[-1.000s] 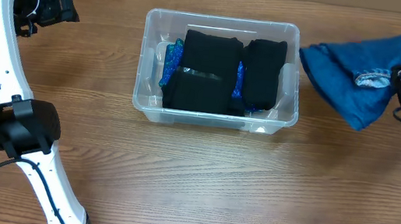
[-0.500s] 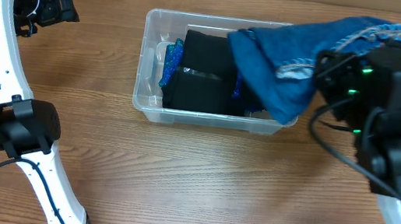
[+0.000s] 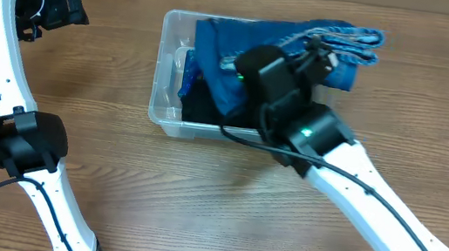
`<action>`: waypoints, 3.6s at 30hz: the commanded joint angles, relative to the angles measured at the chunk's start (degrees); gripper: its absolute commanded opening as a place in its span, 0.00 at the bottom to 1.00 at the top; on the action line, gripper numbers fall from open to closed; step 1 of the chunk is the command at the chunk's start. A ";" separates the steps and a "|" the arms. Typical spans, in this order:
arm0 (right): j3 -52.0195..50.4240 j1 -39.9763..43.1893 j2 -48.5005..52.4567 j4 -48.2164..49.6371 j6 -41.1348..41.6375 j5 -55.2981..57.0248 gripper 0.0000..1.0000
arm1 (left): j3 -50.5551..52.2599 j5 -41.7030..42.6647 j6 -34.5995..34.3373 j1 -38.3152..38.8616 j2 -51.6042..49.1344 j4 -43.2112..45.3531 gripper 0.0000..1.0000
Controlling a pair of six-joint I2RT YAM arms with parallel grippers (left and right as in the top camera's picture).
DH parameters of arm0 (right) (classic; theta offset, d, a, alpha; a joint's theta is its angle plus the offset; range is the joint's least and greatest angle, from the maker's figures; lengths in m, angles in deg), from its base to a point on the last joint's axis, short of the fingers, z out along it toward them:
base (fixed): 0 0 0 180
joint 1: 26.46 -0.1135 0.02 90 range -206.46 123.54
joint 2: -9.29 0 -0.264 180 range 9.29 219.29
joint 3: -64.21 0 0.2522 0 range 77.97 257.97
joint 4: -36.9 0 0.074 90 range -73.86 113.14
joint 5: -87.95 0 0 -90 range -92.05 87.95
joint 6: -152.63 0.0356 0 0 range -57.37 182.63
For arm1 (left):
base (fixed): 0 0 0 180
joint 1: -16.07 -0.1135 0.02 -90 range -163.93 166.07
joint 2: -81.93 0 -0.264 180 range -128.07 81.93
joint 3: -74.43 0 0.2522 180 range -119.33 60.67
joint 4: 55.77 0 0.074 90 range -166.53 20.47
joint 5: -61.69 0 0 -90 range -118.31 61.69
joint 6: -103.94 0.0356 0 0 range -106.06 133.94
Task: Pack container
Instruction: 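Grasp the folded blue jeans with the right gripper and lift, then lay the blue jeans over the bin and press them down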
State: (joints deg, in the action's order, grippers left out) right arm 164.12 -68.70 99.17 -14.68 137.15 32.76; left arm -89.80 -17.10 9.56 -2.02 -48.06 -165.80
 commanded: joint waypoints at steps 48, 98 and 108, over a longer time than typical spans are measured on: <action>3.61 -6.97 8.55 8.37 -1.09 2.51 0.59 | -0.33 0.63 -0.55 0.11 0.09 -0.11 1.00; 3.63 5.57 26.27 24.28 -69.79 -45.20 0.04 | -0.33 0.61 -0.55 0.11 0.09 -0.11 1.00; 3.61 5.57 33.38 19.39 -68.52 -45.20 0.04 | -0.33 0.63 -0.55 0.11 0.09 -0.11 1.00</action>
State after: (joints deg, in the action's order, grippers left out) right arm 168.14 -63.23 129.42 7.29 69.06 -11.85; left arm -89.80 -17.10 9.56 -2.02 -48.06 -165.80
